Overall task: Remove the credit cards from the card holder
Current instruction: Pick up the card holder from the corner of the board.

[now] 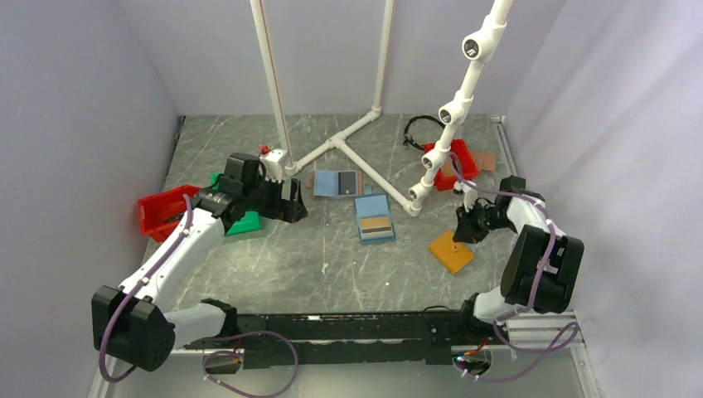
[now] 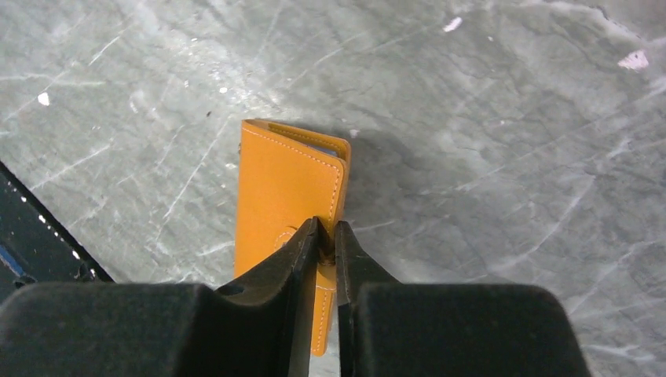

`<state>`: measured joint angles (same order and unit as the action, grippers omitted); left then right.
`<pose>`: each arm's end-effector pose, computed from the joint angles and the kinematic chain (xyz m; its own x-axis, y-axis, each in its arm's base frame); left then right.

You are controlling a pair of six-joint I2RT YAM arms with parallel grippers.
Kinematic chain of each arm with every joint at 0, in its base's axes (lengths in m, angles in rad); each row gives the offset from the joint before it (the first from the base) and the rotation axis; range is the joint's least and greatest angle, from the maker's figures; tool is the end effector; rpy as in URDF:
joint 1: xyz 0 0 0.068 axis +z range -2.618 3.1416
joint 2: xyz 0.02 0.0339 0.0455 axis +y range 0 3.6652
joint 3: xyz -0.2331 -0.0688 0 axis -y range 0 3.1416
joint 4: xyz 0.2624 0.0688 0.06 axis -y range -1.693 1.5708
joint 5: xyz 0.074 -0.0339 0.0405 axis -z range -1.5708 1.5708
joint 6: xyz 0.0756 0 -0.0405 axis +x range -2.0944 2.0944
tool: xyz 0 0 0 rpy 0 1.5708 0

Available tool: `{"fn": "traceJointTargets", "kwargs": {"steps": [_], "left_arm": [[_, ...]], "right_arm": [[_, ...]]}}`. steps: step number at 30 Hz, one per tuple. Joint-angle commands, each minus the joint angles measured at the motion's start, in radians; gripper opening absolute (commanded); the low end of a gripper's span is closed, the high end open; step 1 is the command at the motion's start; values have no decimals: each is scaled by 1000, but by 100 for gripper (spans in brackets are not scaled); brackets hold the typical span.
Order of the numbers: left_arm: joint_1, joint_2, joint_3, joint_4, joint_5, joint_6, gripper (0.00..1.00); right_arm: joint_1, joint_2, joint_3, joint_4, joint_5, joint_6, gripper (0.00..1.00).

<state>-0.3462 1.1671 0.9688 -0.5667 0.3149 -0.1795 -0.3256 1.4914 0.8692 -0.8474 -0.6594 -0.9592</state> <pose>0.2768 -0.1248 0.2340 -0.7361 0.0851 -0.6715 0.4079 0.8474 -0.3398 0.2642 -0.0403 0.1086 -0.7002 -0.4466 -0.5570 -0.6603 0.7019 0.2673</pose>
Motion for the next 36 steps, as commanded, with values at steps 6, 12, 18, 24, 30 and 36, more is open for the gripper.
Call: {"fn": "traceJointTargets", "kwargs": {"steps": [6, 12, 18, 24, 30, 36], "left_arm": [[4, -7, -20, 90, 203, -49, 97], [-16, -50, -137, 359, 420, -197, 89], [-232, -74, -243, 512, 276, -195, 90], [-350, -102, -374, 713, 140, -213, 94], [-367, -136, -533, 945, 85, -366, 94], [-384, -160, -692, 1151, 29, -490, 99]], "right_arm": [[26, -170, -41, -83, -147, -154, 1], [138, -227, -43, -96, -163, -149, 0], [294, -296, -44, -85, -188, -124, 0], [505, -288, -8, -38, -184, -13, 0], [767, -222, 31, 141, -137, 237, 0], [939, -41, 129, 342, -125, 519, 0]]}}
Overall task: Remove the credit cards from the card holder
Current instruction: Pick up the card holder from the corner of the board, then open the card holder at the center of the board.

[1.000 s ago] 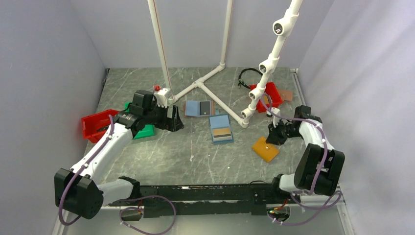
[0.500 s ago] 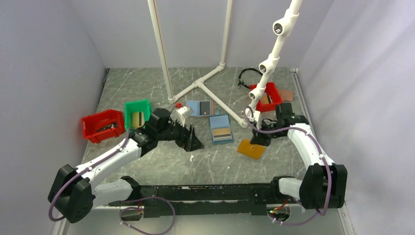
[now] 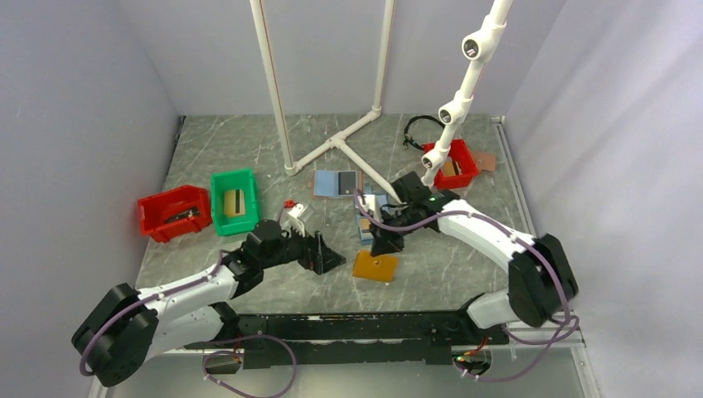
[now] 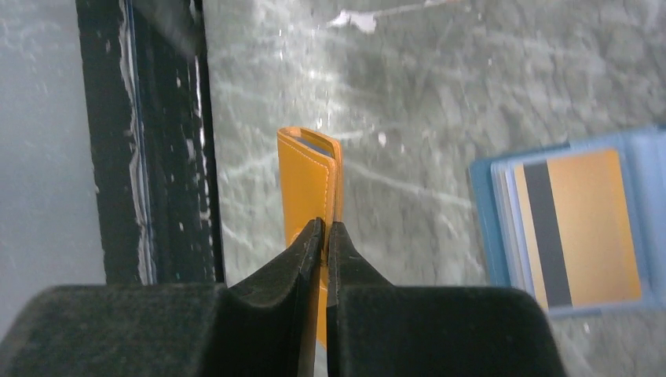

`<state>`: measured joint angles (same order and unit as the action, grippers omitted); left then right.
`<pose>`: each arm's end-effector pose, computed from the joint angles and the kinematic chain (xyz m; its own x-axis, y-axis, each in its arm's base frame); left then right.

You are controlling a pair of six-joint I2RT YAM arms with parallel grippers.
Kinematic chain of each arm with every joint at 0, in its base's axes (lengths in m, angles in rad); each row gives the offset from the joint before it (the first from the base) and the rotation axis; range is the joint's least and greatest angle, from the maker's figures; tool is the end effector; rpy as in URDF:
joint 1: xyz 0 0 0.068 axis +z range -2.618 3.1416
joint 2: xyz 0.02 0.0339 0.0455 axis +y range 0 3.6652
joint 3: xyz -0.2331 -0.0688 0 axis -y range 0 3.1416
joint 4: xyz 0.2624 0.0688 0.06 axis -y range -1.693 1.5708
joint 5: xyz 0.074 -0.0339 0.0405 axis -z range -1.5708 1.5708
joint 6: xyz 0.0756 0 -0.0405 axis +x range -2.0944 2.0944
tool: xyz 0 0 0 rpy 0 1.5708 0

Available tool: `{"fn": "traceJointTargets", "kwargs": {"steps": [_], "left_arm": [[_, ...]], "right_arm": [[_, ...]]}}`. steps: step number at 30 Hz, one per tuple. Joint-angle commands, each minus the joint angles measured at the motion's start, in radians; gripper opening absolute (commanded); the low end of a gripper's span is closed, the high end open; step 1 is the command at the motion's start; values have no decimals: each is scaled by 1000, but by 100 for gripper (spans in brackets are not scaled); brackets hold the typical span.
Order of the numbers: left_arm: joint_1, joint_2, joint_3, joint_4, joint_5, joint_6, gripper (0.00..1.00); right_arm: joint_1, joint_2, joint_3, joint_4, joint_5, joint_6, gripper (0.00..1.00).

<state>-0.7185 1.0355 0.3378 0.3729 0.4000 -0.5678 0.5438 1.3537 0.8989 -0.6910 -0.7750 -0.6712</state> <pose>0.1890 -0.2044 0.1456 -0.6780 -0.0651 -0.7322 0.6162 0.4927 -0.6144 0.2162 0.1925 0.1631 -0.2271 -0.6565 -0.7193 -0.9677 0.0687 0.2428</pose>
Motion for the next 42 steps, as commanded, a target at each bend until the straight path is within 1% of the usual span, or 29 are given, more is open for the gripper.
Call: {"fn": "traceJointTargets", "kwargs": {"steps": [1, 4, 6, 9, 12, 16, 18, 22, 27, 29, 31, 32, 34, 35, 37, 38, 40, 41, 42], "left_arm": [[-15, -30, -75, 216, -66, -103, 100], [-19, -26, -101, 203, -83, -80, 99], [-19, -9, -112, 191, -76, -53, 99], [-19, 24, -131, 222, -43, -24, 99], [-19, 50, -165, 310, -10, -6, 99], [-19, 77, -175, 323, 5, 17, 99], [-19, 90, -187, 360, 19, 21, 99], [-19, 120, -195, 417, 73, 37, 96], [-19, 177, -169, 433, 128, 63, 87], [-18, 208, -155, 443, 154, 69, 80], [-19, 242, -137, 447, 187, 75, 67], [-19, 264, -130, 452, 204, 75, 59], [-18, 295, -119, 462, 228, 72, 38], [-19, 309, -117, 468, 229, 64, 25], [-18, 323, -120, 481, 229, 50, 3], [-19, 323, -122, 483, 223, 35, 0], [-18, 306, -123, 454, 199, 15, 0], [-17, 292, -121, 434, 187, -2, 0], [-17, 277, -118, 401, 170, -23, 0]], "right_arm": [[88, 135, 125, 196, -18, 275, 0], [123, 222, 185, 215, -65, 327, 0], [146, 247, 196, 229, -71, 327, 0], [159, 258, 193, 228, -77, 295, 0], [160, 259, 186, 217, -94, 263, 0], [162, 248, 184, 216, -128, 238, 0], [163, 238, 180, 215, -148, 224, 0], [164, 218, 167, 231, -172, 209, 0], [165, 220, 158, 242, -180, 206, 0], [165, 220, 158, 245, -182, 207, 0], [165, 220, 156, 249, -176, 210, 0], [165, 221, 156, 249, -172, 209, 0], [165, 227, 156, 248, -165, 207, 0], [165, 228, 156, 246, -162, 203, 0], [165, 229, 159, 237, -147, 194, 0], [165, 229, 160, 226, -138, 185, 0], [165, 224, 173, 201, -108, 155, 0], [165, 216, 179, 187, -83, 140, 2], [165, 204, 185, 175, -56, 121, 14]]}}
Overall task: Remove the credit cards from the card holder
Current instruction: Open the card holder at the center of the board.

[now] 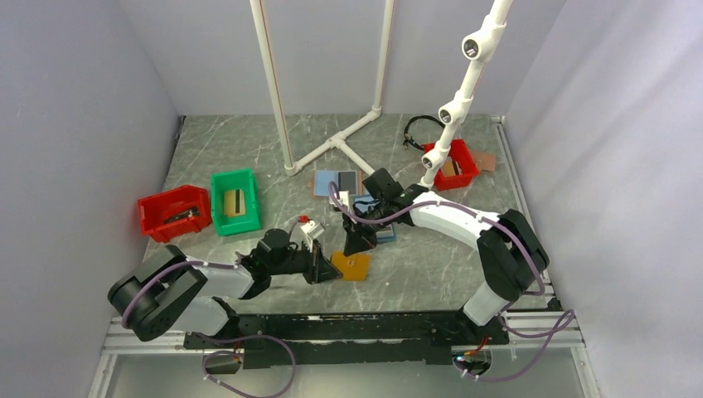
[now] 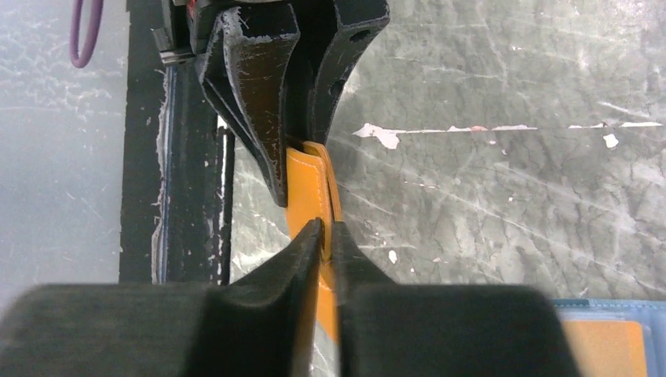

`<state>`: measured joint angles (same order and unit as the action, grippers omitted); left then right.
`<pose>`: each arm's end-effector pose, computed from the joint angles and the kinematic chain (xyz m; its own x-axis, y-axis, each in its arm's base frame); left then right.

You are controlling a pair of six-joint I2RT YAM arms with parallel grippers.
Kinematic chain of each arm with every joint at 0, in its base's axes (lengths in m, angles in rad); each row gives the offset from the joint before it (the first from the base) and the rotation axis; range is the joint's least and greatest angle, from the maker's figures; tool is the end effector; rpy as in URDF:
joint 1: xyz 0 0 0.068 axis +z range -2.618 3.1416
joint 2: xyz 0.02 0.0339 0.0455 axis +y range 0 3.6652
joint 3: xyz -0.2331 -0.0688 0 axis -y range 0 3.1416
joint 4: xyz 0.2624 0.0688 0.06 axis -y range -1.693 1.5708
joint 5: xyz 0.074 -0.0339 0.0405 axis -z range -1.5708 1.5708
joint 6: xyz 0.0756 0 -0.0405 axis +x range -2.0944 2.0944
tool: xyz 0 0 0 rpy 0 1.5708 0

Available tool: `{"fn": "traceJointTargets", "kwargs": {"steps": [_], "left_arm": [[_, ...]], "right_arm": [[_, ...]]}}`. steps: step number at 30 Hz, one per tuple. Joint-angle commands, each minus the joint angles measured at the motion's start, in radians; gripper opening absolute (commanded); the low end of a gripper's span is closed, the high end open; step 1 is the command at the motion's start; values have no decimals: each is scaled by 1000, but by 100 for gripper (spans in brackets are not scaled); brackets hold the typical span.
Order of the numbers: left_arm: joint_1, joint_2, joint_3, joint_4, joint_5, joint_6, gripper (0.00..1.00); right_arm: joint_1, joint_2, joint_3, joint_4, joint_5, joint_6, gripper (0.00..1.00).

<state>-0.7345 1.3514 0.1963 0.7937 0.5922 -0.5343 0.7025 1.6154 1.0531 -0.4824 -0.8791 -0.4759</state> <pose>0.1632 -0.2042 0.0768 -0.7064 0.0686 -0.7045 0.6784 0.3495 -0.6462 0.2263 0.2678 0.1515 -0.2626 -0.6052 -0.7515 -0.9311 -0.0454 0.3620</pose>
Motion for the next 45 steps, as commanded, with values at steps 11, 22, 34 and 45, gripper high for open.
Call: {"fn": "traceJointTargets", "kwargs": {"steps": [11, 22, 34, 45], "left_arm": [[0, -66, 124, -310, -85, -459, 0], [-1, -23, 197, -350, -57, -542, 0], [-1, -41, 196, -278, -11, -581, 0], [0, -166, 214, -408, -32, -544, 0]], "right_arm": [[51, -189, -38, -50, 198, -230, 67], [204, -177, -120, 82, 524, -268, 66], [233, -148, -136, 112, 565, -263, 54], [263, -130, -131, 134, 678, -253, 18]]}}
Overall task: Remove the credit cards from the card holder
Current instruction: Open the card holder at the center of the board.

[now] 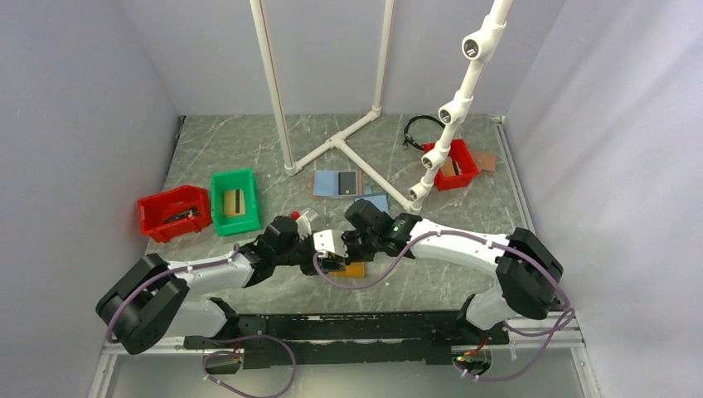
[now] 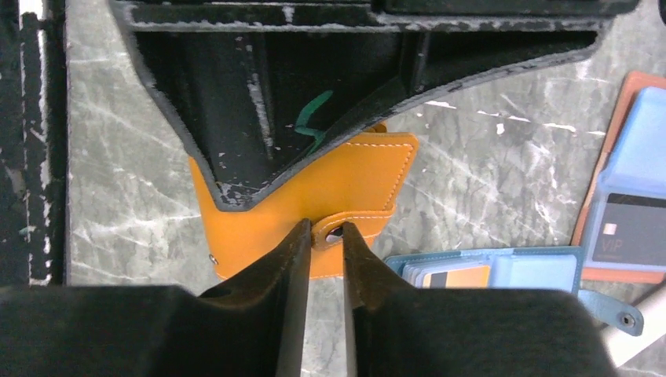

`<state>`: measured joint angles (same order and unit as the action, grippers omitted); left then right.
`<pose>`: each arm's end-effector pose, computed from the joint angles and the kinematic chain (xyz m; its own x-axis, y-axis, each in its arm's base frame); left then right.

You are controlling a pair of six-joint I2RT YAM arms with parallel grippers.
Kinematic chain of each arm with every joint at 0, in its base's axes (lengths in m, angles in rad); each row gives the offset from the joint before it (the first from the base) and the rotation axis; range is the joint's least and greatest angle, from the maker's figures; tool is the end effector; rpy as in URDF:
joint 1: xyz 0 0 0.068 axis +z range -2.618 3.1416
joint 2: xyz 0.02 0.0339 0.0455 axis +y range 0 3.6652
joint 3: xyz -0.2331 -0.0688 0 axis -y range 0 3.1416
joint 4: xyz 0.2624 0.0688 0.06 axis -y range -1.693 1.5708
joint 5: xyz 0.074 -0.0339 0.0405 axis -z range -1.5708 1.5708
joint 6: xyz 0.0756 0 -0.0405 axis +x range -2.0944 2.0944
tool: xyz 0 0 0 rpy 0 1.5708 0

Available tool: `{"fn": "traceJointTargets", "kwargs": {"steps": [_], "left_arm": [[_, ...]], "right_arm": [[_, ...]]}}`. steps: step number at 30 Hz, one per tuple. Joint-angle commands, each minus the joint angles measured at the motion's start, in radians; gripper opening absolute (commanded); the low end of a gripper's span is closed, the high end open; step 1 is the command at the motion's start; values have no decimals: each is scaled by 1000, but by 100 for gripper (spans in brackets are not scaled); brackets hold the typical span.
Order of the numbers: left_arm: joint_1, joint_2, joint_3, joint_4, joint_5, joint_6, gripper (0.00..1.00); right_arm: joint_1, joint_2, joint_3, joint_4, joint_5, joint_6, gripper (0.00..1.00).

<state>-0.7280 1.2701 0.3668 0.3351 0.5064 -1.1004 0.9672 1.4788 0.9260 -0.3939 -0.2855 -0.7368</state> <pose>0.1836 -0.2128 0.0918 -0.9728 -0.1772 -0.1494 0.0440 0.4918 -0.8696 0.1749 0.2912 0.1400 0.2524 -0.7697 -0.5864 -0.9638 -0.1459 -0.2234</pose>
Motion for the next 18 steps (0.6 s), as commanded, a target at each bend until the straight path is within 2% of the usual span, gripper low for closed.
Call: {"fn": "traceJointTargets", "kwargs": {"steps": [1, 5, 12, 18], "left_arm": [[-5, -92, 41, 33, 49, 30, 0], [5, -101, 43, -53, 49, 64, 0], [32, -97, 46, -86, 117, 214, 0], [32, -126, 96, -159, 173, 551, 0]], "right_arm": [[-3, 8, -2, 49, 99, 14, 14], [-21, 3, 13, 59, 98, 60, 0], [-103, 7, 46, 54, 0, 174, 0], [-224, 68, 114, -20, -259, 293, 0]]}}
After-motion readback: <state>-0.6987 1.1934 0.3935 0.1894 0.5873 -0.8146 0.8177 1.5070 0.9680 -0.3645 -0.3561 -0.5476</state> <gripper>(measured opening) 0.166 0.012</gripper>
